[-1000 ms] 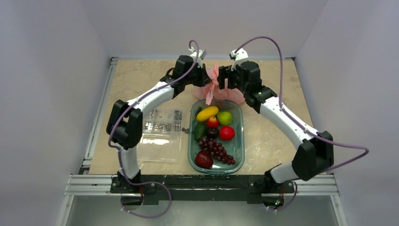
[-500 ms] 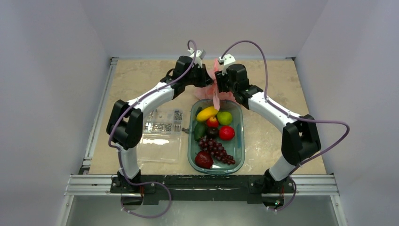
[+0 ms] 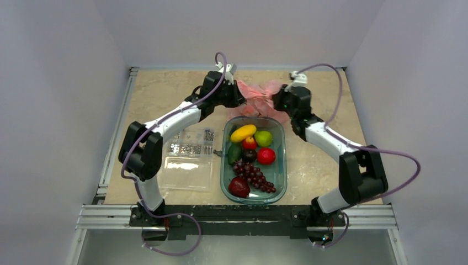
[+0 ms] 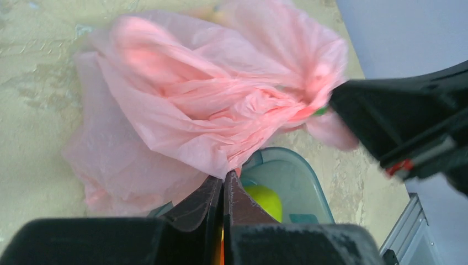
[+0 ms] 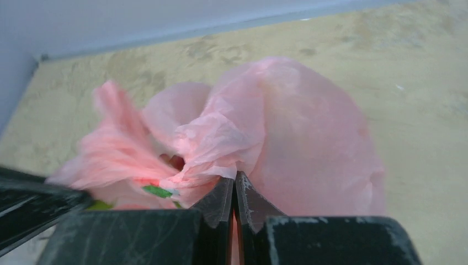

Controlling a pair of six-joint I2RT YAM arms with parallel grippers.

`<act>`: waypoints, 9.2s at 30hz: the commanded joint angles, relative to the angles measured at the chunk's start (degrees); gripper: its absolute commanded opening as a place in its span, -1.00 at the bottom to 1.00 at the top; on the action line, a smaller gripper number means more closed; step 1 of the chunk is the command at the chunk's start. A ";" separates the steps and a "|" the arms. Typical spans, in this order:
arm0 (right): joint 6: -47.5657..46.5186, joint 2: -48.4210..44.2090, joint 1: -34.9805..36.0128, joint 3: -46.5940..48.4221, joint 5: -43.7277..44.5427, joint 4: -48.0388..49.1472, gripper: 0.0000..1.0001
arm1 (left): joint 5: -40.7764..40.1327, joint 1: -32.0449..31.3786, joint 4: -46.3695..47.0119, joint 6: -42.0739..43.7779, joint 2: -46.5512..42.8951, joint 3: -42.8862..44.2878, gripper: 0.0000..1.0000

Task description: Take the fake fruits out of the plastic bag

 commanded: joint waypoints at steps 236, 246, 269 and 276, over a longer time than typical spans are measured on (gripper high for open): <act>-0.53 15.71 -5.40 39.02 -9.32 -14.57 -0.18 | 11.86 16.84 -3.41 2.07 -18.75 -1.19 -1.00; -1.77 0.94 3.39 26.36 -8.23 -21.71 0.37 | 3.84 10.69 -1.86 5.02 -29.06 -16.15 -1.00; 8.14 19.51 10.95 21.54 -2.13 -7.14 -0.29 | 2.28 6.77 -7.09 -0.96 -22.71 -15.06 -1.00; 8.69 20.07 10.11 19.81 -1.11 -6.69 -0.29 | 1.91 6.64 -9.54 -2.86 -19.12 -13.94 -1.00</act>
